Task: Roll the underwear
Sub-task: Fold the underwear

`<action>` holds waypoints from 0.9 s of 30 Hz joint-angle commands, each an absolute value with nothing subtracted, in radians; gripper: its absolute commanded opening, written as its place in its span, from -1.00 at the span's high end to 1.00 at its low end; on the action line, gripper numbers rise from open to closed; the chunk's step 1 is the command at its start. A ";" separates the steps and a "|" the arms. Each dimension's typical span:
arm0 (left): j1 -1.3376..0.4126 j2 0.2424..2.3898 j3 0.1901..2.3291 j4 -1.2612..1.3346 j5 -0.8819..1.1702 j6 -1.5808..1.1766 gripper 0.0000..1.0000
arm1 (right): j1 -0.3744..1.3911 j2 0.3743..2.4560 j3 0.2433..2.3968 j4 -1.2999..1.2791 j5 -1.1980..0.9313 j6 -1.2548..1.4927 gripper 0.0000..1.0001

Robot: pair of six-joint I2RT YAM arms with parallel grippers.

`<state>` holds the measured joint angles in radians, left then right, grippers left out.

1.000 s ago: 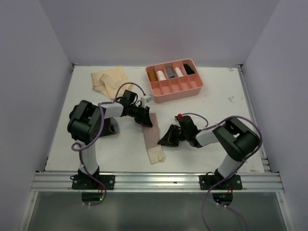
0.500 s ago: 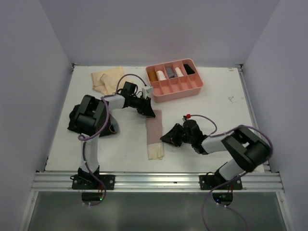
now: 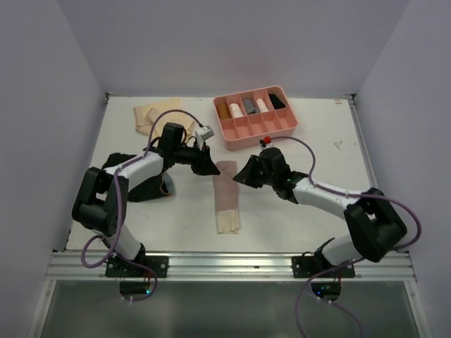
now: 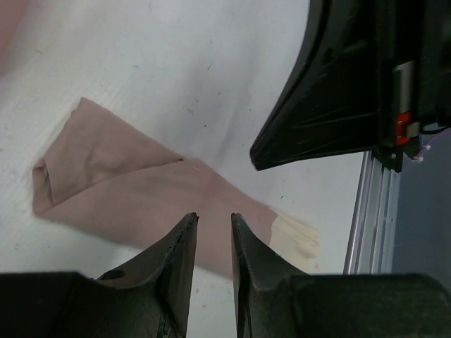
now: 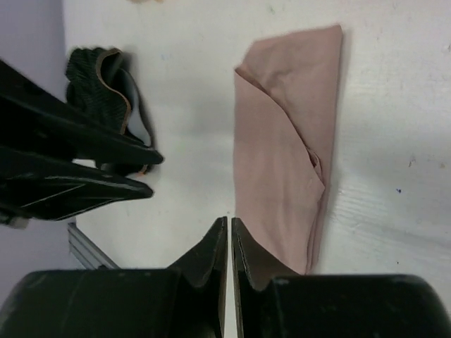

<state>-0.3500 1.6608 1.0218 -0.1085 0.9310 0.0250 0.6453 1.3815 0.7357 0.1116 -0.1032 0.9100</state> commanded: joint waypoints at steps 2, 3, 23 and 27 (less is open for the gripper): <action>-0.313 1.611 0.940 0.031 0.949 -0.101 0.42 | 0.644 1.589 0.833 0.208 -0.231 0.876 0.83; -0.298 1.608 0.939 0.028 0.951 -0.098 0.41 | 0.646 1.615 0.853 0.234 -0.244 0.873 0.84; -0.150 1.638 0.911 -0.101 0.979 -0.026 0.41 | 0.580 2.040 0.764 0.851 -0.482 1.130 0.94; -0.149 1.657 0.913 -0.109 0.979 -0.018 0.41 | 0.549 2.118 0.747 0.917 -0.524 1.157 0.95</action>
<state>-0.1608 1.6527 0.9176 -0.0986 0.9482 -0.0402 0.5674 2.0636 0.7692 0.8276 -0.5163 1.1332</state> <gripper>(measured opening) 0.295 0.033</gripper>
